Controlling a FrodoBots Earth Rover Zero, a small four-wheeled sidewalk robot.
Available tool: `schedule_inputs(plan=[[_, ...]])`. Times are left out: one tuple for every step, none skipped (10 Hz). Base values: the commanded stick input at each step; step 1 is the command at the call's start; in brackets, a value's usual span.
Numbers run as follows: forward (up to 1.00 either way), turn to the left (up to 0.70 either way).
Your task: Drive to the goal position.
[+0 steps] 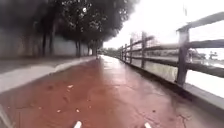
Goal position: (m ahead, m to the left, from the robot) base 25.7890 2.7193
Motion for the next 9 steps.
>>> schedule_inputs(plan=[[0.50, 0.00], [0.50, 0.20], [0.50, 0.50], [0.50, 0.50], [0.50, 0.50], [0.50, 0.50], [0.50, 0.05], [0.50, 0.00], [0.50, 0.00]])
